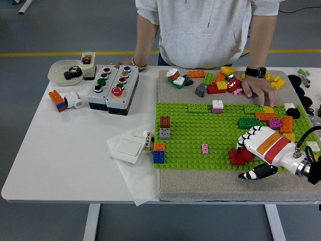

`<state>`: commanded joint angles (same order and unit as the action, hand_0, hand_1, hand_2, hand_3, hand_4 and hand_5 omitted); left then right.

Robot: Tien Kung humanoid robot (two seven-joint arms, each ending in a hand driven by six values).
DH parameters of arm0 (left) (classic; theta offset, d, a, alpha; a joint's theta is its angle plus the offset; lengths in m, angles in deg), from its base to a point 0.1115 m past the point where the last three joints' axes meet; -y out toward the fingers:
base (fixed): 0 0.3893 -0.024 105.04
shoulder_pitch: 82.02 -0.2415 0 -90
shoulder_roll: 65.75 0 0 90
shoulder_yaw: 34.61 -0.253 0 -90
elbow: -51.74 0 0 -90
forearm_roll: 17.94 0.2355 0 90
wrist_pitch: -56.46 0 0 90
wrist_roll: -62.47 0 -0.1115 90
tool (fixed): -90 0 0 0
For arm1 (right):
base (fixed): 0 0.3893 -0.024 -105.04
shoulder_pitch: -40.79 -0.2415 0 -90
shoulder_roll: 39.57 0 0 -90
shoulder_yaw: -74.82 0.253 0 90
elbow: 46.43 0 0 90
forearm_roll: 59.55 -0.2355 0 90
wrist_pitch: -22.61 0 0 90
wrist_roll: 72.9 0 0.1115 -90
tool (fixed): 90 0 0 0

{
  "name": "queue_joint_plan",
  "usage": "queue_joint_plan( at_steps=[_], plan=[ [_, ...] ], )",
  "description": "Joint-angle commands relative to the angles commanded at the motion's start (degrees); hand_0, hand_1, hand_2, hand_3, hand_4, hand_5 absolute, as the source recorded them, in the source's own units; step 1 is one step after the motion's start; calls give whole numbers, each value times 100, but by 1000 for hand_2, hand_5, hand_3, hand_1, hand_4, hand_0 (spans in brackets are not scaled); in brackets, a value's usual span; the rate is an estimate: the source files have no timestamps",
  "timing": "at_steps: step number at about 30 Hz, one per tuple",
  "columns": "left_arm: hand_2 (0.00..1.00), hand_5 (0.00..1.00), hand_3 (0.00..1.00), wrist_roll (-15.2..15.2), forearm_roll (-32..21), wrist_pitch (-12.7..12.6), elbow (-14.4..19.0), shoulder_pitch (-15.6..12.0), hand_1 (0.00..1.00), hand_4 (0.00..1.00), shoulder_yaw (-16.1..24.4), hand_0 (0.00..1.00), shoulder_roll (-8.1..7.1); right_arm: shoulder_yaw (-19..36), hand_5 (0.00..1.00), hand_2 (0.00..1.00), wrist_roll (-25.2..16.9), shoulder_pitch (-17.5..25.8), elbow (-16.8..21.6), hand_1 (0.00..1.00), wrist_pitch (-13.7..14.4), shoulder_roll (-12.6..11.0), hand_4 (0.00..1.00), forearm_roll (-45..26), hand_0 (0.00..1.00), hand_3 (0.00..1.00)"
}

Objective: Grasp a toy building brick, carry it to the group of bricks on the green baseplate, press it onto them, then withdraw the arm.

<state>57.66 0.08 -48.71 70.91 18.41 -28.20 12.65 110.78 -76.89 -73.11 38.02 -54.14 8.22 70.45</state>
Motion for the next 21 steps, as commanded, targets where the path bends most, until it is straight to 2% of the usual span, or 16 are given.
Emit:
queue_joint_plan(
  at_steps=[21],
  plan=[
    [727, 647, 585, 7, -14, -6, -2, 9, 737, 612, -10, 743, -1, 268, 613, 681, -6, 100, 27, 611, -81, -112, 998, 0, 668, 544]
  ],
)
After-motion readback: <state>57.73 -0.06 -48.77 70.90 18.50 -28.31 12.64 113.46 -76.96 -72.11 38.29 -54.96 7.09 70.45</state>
